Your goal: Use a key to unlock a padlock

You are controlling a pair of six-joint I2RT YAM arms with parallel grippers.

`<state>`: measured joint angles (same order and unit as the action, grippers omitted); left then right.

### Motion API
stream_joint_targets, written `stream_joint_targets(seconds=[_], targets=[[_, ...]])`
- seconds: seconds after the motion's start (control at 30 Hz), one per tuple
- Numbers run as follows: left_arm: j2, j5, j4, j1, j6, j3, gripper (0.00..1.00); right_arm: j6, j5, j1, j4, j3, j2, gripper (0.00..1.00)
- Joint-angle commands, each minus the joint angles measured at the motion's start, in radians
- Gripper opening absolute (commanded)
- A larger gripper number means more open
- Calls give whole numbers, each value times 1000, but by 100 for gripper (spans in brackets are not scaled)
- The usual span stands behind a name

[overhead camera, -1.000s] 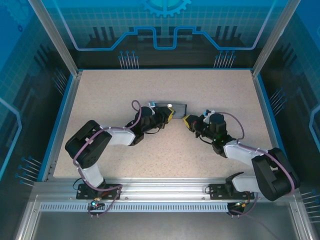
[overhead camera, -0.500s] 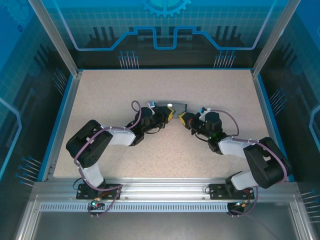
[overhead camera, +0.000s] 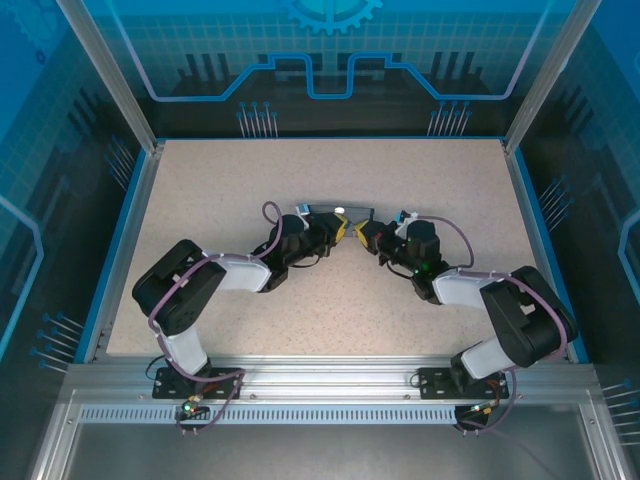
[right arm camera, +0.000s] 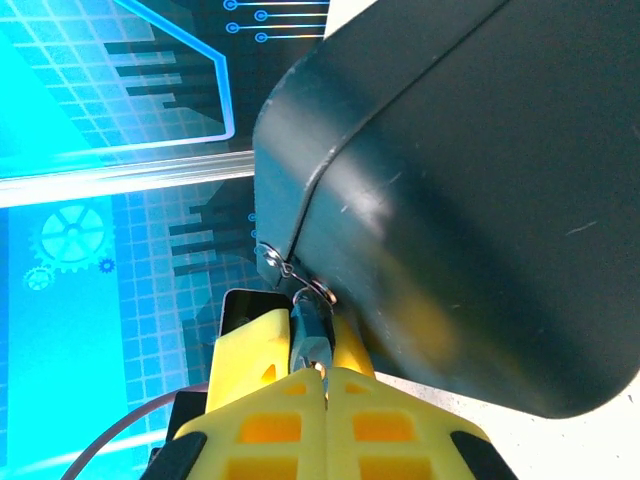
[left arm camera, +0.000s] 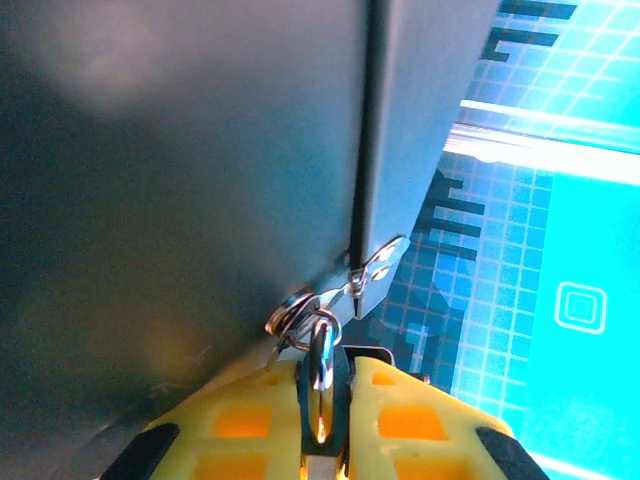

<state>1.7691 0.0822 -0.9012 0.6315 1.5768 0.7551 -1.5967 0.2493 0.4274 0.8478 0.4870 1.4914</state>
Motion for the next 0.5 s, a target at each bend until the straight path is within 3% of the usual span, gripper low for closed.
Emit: stream_joint_targets(seconds=[0.0,0.47], targets=[[13,-15,-74,8,18,-5,0,-6,-16,17,37,25,17,0],[15,-13,-68,8,13,3,0,-11,-7,19,49,43,39,0]])
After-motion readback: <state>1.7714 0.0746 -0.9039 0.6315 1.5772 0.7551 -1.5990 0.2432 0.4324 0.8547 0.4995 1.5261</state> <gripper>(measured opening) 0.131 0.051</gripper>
